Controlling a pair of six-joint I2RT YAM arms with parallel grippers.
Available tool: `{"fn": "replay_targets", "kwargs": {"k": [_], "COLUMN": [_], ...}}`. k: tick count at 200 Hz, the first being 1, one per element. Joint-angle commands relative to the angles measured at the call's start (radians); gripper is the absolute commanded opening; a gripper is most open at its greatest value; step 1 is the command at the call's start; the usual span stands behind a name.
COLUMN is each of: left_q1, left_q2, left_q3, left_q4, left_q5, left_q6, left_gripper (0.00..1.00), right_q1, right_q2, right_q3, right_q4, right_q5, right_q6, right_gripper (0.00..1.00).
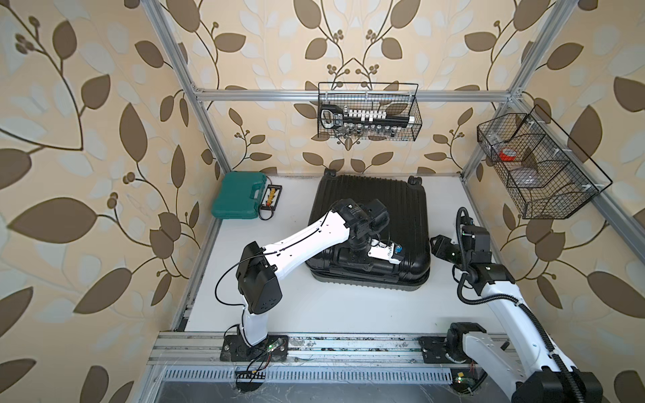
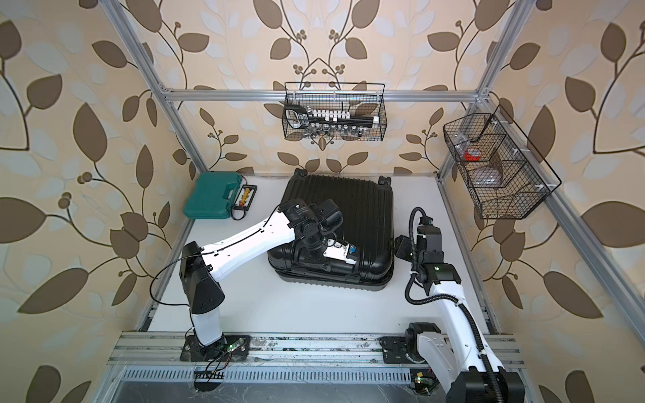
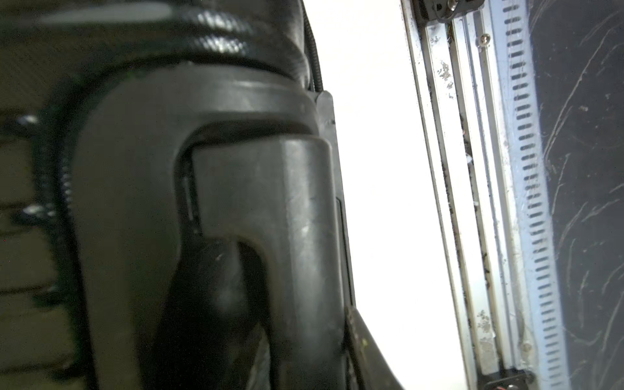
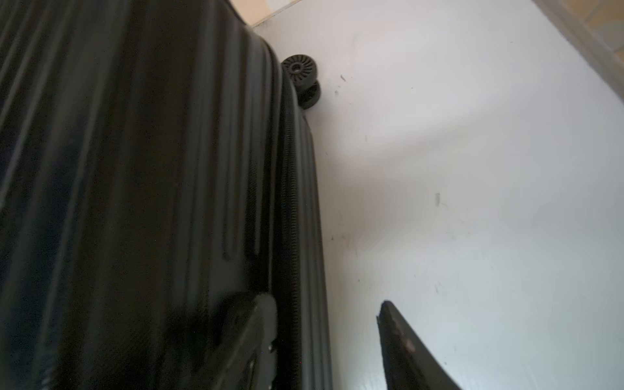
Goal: Close the suitcase zippers
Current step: Adjust the suitcase at the center of the board.
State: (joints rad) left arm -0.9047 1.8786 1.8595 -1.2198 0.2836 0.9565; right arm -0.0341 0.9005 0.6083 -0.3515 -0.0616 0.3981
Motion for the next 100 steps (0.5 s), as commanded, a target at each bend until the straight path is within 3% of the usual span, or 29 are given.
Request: {"fn": "replay_targets", "kwargs": {"k": [1,20,39,64,81,100], "left_q1": [0.016,0.016,0.016,0.026,0.038,0.07], "left_q2": [0.017,0.008,-0.031,-0.114,-0.191,-0.256], "left_q3": [0.109,0.149,0.139,0.052,-0.045,-0.08], "left_q4": [0.073,0.102,0.222,0.406,0.558,0.58], "left_q5": [0.024,0.017,-0.013,-0.086,-0.193,-0.32], "left_q6": [0.099,0.042,-0.117,-0.324,-0.546,-0.834], "left_gripper": [0.43,0.53,0.61,0.62,0.68,0.73], "right_q1": [-0.003,-0.003,0.003,0.014,0.042,0.109], "right_q2": [-0.018,-0.039,-0.06,-0.055,-0.048,-0.056], "right_q3": [-0.053,-0.088,-0.117,-0.142,-0.14,-0.145], "right_q4": [0.051,0.088,0.121,0.16,0.173,0.209], "right_q5": [-0.152,-0.209,-0.246,-0.294,-0.294,-0.248], "right_q6": [-0.013,-0.001,0.007,0.003,-0.008,-0.022], "right_gripper": [0.56,0.56,0.57,0.57,0.57,0.58]}}
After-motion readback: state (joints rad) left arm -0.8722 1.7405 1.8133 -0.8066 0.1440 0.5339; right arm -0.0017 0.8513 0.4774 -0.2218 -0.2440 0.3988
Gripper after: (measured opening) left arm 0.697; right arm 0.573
